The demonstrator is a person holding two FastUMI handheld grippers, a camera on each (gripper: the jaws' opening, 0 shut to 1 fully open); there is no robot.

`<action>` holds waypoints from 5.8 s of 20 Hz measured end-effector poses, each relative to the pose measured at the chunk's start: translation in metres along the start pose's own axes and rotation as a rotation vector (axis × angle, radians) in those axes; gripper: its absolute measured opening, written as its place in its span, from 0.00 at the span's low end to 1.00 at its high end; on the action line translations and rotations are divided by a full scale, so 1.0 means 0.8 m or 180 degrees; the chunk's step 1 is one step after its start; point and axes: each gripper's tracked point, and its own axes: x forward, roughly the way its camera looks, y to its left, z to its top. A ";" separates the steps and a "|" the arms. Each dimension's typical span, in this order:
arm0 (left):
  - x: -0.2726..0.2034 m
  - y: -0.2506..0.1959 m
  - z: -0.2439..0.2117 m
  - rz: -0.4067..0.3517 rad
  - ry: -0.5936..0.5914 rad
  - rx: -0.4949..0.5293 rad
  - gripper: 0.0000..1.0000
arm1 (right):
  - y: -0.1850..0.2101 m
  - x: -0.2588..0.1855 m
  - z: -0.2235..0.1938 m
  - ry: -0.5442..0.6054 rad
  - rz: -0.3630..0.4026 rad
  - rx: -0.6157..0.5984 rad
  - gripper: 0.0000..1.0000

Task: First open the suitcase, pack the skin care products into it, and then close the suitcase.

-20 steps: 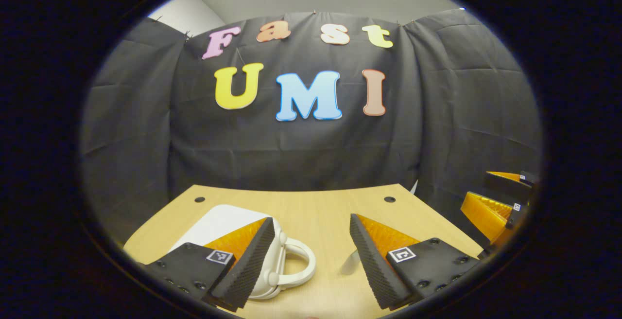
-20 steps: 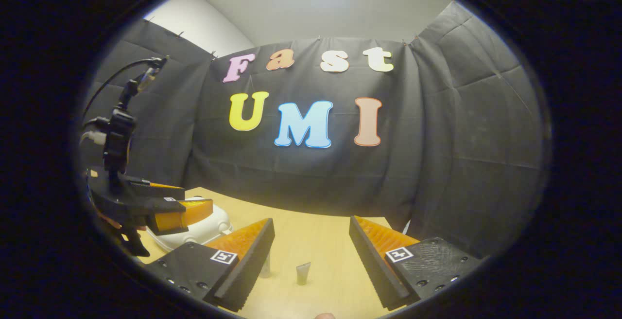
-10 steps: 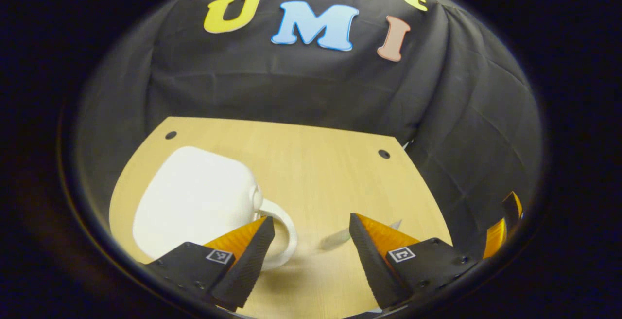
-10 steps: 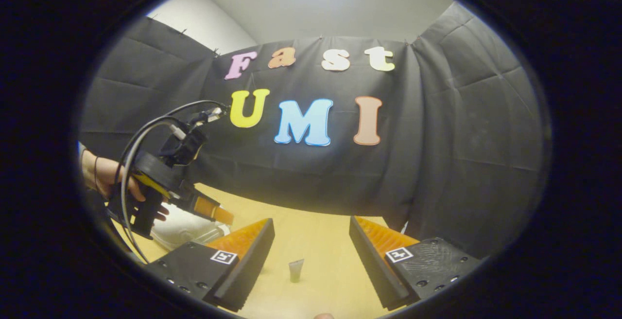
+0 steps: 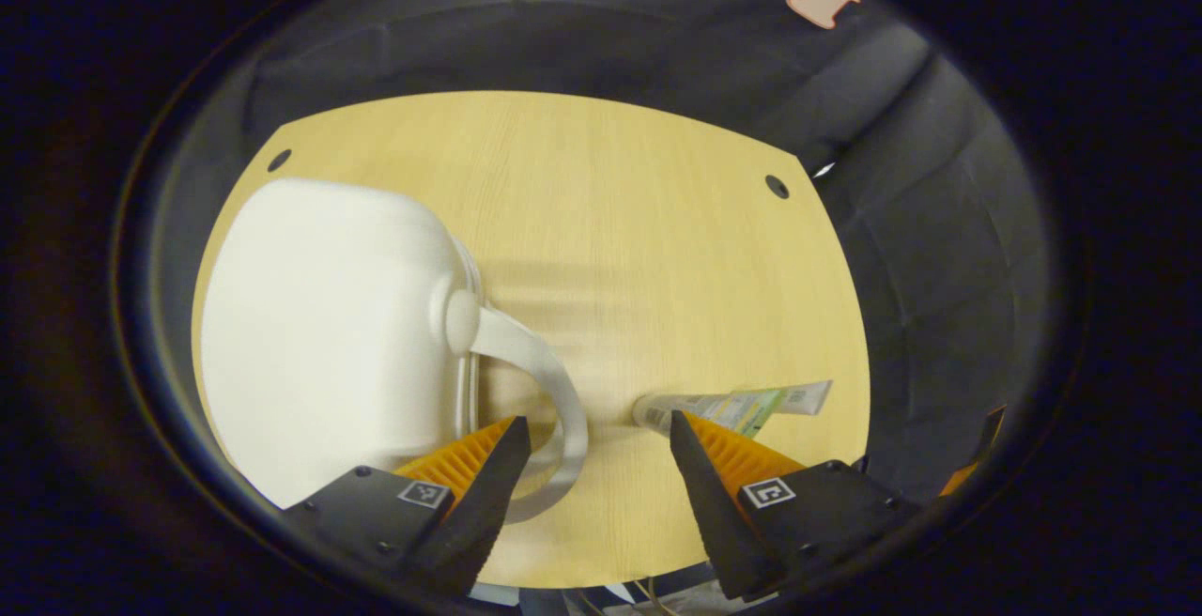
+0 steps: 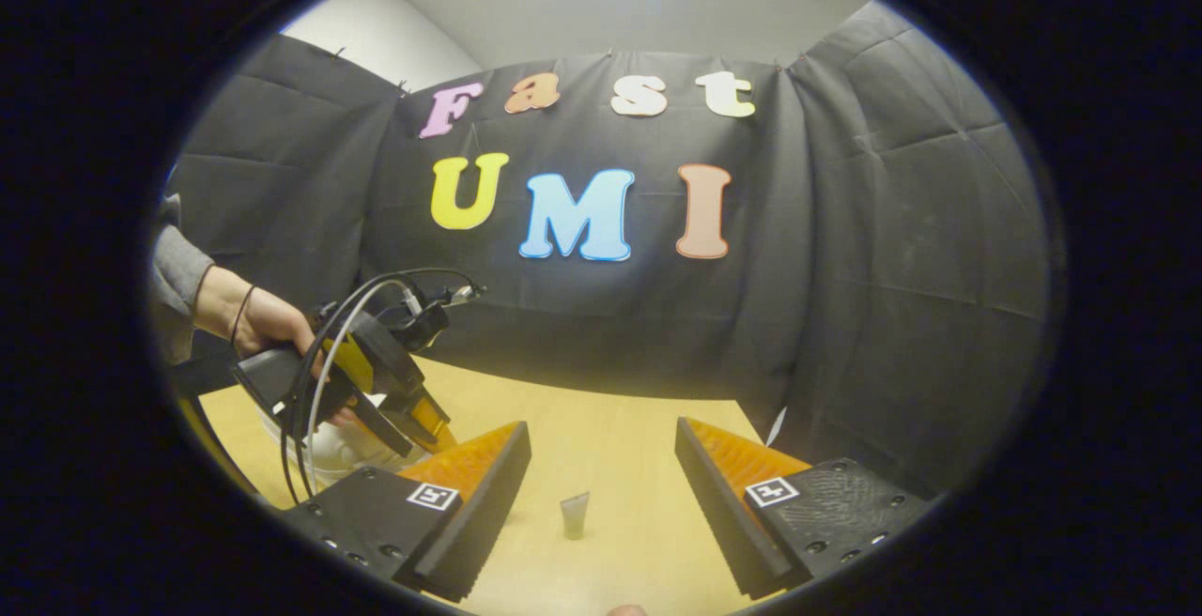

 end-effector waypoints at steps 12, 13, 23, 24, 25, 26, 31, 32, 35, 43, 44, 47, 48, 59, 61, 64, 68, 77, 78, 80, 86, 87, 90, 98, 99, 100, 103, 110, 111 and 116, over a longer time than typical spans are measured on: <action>0.038 0.027 0.005 0.0081 0.0518 -0.0017 0.24 | 0.018 0.015 -0.001 0.0147 -0.0056 -0.0015 0.94; 0.029 0.026 0.012 0.0057 0.0522 0.0007 0.24 | 0.019 0.016 -0.003 0.0157 -0.0060 -0.0018 0.94; -0.190 0.026 0.164 -0.0111 0.0266 0.0308 0.18 | 0.038 0.018 0.012 0.0058 -0.0031 -0.0046 0.94; -0.210 0.034 0.113 -0.0107 0.0178 0.0359 0.18 | 0.041 0.018 0.013 0.0055 -0.0009 -0.0045 0.94; -0.220 0.033 0.162 -0.0104 0.0103 0.0349 0.18 | 0.044 0.019 0.013 0.0043 0.0005 -0.0040 0.94; -0.257 0.044 0.183 -0.0110 0.0032 0.0318 0.18 | 0.047 0.020 0.015 0.0034 0.0013 -0.0029 0.94; -0.378 0.139 0.244 0.0006 -0.0263 0.0080 0.18 | 0.057 0.023 0.019 0.0047 -0.0015 0.0061 0.94; -0.397 0.167 0.256 0.0105 -0.0353 0.0134 0.18 | 0.059 0.023 0.023 0.0040 -0.0034 0.0062 0.94; -0.450 0.260 0.296 0.0546 -0.0637 0.0381 0.18 | 0.066 0.026 0.031 0.0020 -0.0122 0.0011 0.95; -0.464 0.505 0.324 0.1074 -0.0825 0.0289 0.14 | 0.116 0.045 0.050 0.0045 -0.0327 0.0039 0.94; -0.453 0.539 0.320 0.1160 -0.0771 0.0272 0.14 | 0.120 0.046 0.052 0.0056 -0.0366 0.0052 0.95; -0.414 0.642 0.299 0.1350 -0.0570 0.0270 0.14 | 0.134 0.045 0.049 0.0138 -0.0489 0.0111 0.94; -0.400 0.667 0.292 0.1350 -0.0514 0.0253 0.14 | 0.137 0.043 0.050 0.0154 -0.0533 0.0114 0.95; -0.270 0.783 0.242 0.1085 -0.0374 0.0010 0.14 | 0.150 0.034 0.052 0.0305 -0.0779 0.0034 0.95; -0.268 0.786 0.239 0.1032 -0.0378 -0.0041 0.17 | 0.147 0.030 0.054 0.0301 -0.0806 0.0007 0.94; -0.265 0.801 0.236 0.1157 -0.0406 -0.0055 0.26 | 0.144 0.024 0.058 0.0269 -0.0835 0.0008 0.94; -0.284 0.788 0.251 0.1163 -0.0707 -0.0017 0.63 | 0.145 0.020 0.057 0.0252 -0.0811 0.0015 0.94; -0.393 0.654 0.304 0.1136 -0.1906 0.0240 0.97 | 0.129 0.019 0.051 0.0150 -0.0659 0.0059 0.94; -0.398 0.618 0.308 0.1029 -0.2056 0.0299 0.97 | 0.123 0.017 0.051 0.0141 -0.0647 0.0074 0.94; -0.401 0.551 0.311 0.0806 -0.2285 0.0383 0.97 | 0.107 0.014 0.050 0.0107 -0.0649 0.0110 0.94; -0.395 0.355 0.299 0.0153 -0.2852 0.0454 0.94 | 0.056 -0.004 0.034 0.0081 -0.0646 0.0080 0.94; -0.389 0.325 0.292 0.0086 -0.2921 0.0511 0.94 | 0.047 -0.008 0.030 0.0079 -0.0638 0.0059 0.94; -0.365 0.236 0.267 0.0036 -0.3020 0.0707 0.92 | 0.026 -0.014 0.020 0.0098 -0.0616 0.0032 0.94; -0.279 0.012 0.203 -0.0395 -0.3050 0.1235 0.92 | -0.011 -0.025 0.000 0.0137 -0.0463 0.0082 0.94; -0.268 -0.009 0.196 -0.0447 -0.3051 0.1275 0.94 | -0.015 -0.027 -0.002 0.0140 -0.0442 0.0081 0.94; -0.258 -0.027 0.188 -0.0477 -0.3054 0.1308 0.92 | -0.019 -0.029 -0.003 0.0144 -0.0426 0.0085 0.94; -0.227 -0.080 0.168 -0.0616 -0.3044 0.1449 0.92 | -0.030 -0.032 -0.012 0.0174 -0.0376 0.0119 0.94; -0.089 -0.185 0.062 -0.0777 -0.3004 0.1510 0.94 | -0.045 -0.033 -0.033 0.0293 -0.0301 0.0108 0.94; -0.071 -0.180 0.059 -0.0762 -0.2955 0.1441 0.94 | -0.048 -0.033 -0.037 0.0314 -0.0303 0.0099 0.94; 0.009 -0.156 0.038 -0.0679 -0.2587 0.1198 0.92 | -0.050 -0.029 -0.060 0.0481 -0.0277 0.0023 0.94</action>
